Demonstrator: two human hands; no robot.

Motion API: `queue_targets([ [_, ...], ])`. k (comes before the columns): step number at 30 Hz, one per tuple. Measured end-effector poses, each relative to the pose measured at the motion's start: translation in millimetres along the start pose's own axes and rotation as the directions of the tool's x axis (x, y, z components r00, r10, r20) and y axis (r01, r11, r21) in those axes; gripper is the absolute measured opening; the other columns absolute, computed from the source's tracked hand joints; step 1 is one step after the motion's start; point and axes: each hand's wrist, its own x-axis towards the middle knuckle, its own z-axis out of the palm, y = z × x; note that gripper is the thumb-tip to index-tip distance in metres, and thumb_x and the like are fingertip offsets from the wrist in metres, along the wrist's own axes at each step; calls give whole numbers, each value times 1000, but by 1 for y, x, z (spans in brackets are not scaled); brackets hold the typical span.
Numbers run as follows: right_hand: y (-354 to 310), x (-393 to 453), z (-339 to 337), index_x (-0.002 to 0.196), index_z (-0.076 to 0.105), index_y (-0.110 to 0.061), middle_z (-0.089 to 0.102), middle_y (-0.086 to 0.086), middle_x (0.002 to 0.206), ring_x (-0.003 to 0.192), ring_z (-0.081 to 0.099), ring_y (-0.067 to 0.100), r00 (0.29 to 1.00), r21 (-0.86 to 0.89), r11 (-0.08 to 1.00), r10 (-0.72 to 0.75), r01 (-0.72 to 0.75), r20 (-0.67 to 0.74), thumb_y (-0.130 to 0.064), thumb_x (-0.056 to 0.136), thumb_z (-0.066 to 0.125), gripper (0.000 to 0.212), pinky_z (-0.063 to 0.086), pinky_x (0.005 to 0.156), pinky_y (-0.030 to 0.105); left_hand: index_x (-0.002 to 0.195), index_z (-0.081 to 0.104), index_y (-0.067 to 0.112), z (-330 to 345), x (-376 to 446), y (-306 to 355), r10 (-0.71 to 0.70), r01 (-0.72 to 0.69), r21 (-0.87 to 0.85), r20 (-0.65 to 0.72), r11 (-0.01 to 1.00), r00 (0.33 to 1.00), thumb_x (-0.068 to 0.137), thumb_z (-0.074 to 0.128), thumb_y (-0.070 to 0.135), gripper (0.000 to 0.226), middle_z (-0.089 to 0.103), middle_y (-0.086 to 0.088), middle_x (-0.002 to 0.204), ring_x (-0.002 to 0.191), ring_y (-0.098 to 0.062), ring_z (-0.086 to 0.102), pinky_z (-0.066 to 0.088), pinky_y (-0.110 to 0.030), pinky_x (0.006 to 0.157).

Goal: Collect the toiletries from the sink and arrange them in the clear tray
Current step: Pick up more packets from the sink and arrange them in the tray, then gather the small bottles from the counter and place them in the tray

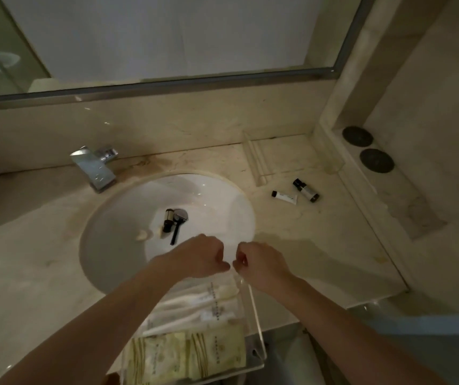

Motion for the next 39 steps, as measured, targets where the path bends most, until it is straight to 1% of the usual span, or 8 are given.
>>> queue_targets([
  [3,22,8,-11,91,59,-21,58,-2,93,85,58,20,994,74,994,84,-79,-70,-30,87,54,11,51,76,35,88,58,17,-5,31,10,-19,6,-164,-79,986,997,87,59,40,24,61,1,87,85,-19,58,47,-31,78],
  [8,61,30,-25,102,58,-22,49,-2,109,100,52,17,973,95,979,191,-179,-130,-30,89,54,15,49,78,33,81,54,22,0,80,-6,-242,145,-356,-245,923,939,84,59,33,12,59,4,87,89,-20,58,42,-28,69],
  [14,95,68,-30,119,54,-22,40,3,130,122,38,22,932,78,959,285,-274,-226,-30,88,57,32,43,95,32,118,57,12,15,117,-55,-463,350,-415,-212,840,860,85,62,29,38,49,-13,129,109,-29,57,47,-34,94],
  [19,115,98,-34,122,56,-21,28,10,148,134,27,31,854,18,936,327,-350,-405,-28,83,61,40,32,104,39,117,57,16,19,140,-92,-585,478,-396,-218,784,781,79,59,22,39,44,-17,131,113,-37,49,43,-40,99],
  [23,136,118,-39,134,48,-21,13,17,158,145,11,36,821,50,908,399,-416,-408,-29,86,59,50,15,116,44,129,51,17,21,157,-114,-671,565,-405,-188,719,718,84,50,10,46,39,-20,133,119,-40,42,41,-41,94],
  [28,155,132,-31,126,55,-13,33,18,149,139,25,36,817,39,886,442,-462,-370,-31,90,52,40,23,115,46,130,45,16,37,176,-148,-690,634,-357,-41,686,723,87,46,25,45,53,-19,122,115,-37,49,38,-41,95],
  [31,155,131,-30,107,65,-13,49,15,131,120,43,34,785,44,891,420,-451,-456,-29,88,56,27,39,99,44,125,55,19,37,176,-149,-663,647,-195,-25,737,748,93,43,37,39,61,-12,119,112,-30,54,38,-32,89],
  [39,155,128,-20,92,74,-17,56,15,106,99,47,29,747,240,908,420,-344,-515,-16,88,57,18,45,84,39,128,54,19,48,186,-155,-660,654,-110,-23,748,751,97,34,40,43,56,-13,127,118,-29,47,34,-33,92],
])
